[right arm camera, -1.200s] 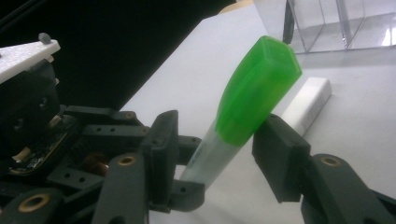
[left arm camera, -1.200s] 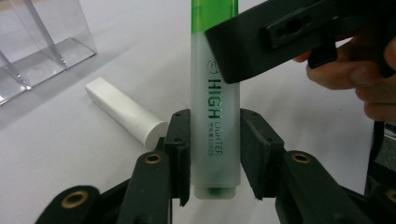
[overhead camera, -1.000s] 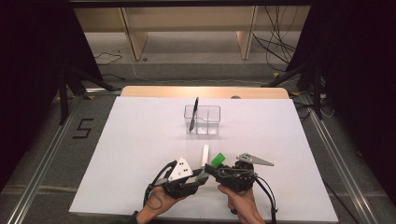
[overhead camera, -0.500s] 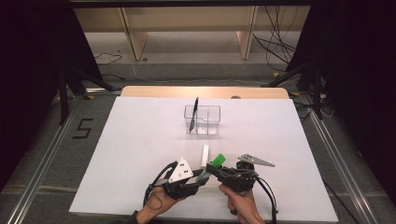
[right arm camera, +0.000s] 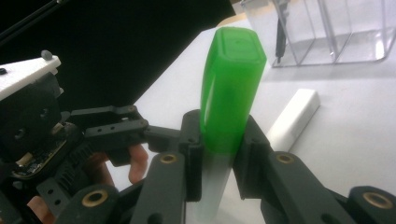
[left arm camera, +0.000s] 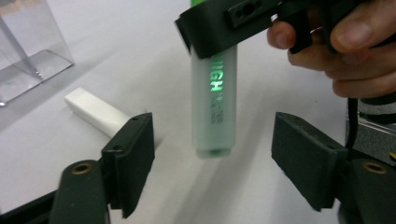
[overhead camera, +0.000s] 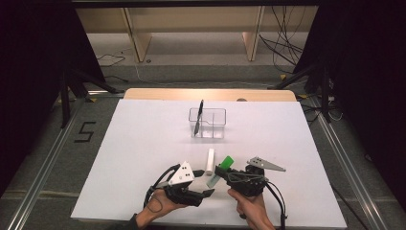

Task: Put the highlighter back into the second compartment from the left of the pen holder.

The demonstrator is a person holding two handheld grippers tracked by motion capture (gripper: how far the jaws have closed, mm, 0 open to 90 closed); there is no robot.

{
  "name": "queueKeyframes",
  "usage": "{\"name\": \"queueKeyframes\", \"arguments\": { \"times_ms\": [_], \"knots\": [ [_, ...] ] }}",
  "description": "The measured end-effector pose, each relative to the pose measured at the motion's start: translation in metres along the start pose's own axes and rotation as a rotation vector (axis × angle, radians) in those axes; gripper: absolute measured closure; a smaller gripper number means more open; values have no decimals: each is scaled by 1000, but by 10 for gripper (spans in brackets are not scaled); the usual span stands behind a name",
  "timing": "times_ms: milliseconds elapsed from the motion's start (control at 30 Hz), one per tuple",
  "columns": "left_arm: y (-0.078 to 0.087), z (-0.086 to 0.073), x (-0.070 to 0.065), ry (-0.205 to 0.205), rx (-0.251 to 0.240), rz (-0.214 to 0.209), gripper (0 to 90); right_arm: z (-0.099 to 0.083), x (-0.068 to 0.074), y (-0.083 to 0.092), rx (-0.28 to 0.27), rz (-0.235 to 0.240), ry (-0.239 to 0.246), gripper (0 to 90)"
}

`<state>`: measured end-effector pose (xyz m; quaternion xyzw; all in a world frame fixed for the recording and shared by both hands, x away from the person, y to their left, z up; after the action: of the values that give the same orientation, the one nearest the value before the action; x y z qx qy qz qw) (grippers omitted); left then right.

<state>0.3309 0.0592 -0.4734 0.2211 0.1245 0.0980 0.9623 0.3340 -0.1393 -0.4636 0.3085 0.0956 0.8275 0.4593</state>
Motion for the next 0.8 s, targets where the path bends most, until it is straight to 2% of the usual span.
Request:
{"name": "queueKeyframes", "arguments": {
  "times_ms": [200,467,800],
  "knots": [
    [12,0,9,18,-15,27,219,7,-3,4,-29,-21,26,763],
    [25,-4,21,68,-28,70,171,18,-9,8,-58,-48,43,763],
    [39,-13,29,106,-36,116,157,41,-16,9,-98,-79,53,762]
  ]
}}
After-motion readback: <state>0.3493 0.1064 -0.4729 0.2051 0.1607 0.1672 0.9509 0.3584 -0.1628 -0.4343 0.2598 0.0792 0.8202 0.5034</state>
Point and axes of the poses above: each handheld gripper's, and its own axes: y roughly backward along the jaws, z roughly out of its top, x roughly to its left, the point moved 3 cm from there along -y, roughly forward along the jaws, and after that the axes turned 15 degrees about -z, right-handed, at the moved point
